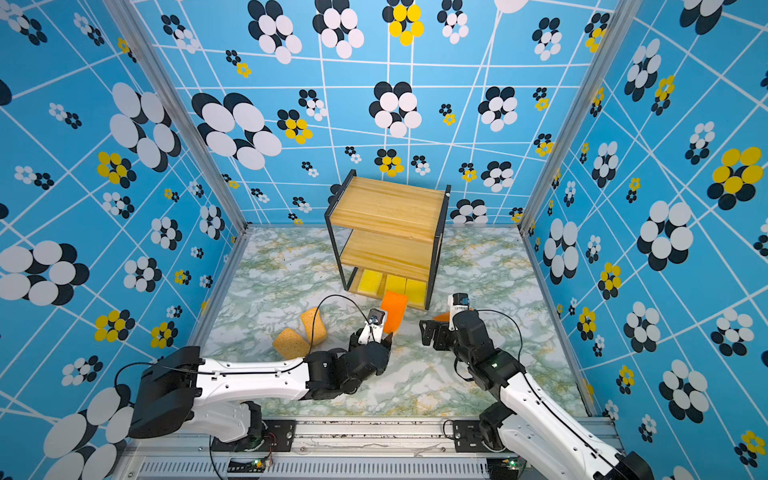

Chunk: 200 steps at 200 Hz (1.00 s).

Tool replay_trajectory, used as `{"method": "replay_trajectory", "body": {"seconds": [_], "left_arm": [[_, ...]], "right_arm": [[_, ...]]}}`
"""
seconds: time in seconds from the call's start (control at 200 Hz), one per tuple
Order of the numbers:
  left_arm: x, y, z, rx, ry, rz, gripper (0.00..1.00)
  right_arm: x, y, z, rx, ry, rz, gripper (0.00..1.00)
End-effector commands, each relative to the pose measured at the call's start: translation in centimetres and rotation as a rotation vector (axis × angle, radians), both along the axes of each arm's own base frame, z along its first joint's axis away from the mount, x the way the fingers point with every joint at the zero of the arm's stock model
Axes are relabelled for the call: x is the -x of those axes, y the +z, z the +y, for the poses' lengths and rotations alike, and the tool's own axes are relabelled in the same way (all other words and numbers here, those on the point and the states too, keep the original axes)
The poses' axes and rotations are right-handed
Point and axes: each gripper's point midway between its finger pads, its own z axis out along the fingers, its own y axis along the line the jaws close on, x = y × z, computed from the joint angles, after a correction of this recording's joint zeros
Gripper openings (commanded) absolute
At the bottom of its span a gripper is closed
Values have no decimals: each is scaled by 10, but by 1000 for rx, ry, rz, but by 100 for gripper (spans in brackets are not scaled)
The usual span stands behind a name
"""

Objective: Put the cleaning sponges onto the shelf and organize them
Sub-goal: 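Lift the orange sponge with the left gripper toward the shelf, then carry the orange sponge with the left gripper over the shelf's upper tier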

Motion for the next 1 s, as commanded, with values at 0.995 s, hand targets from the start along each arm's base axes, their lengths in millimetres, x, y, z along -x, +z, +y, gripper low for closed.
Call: {"method": "replay_trajectory", "body": {"seconds": [0.995], "left_arm": [[-121,77,-52,52,39,-128,49]], "right_arm": [[4,13,-27,26,-74,-19,99]]}}
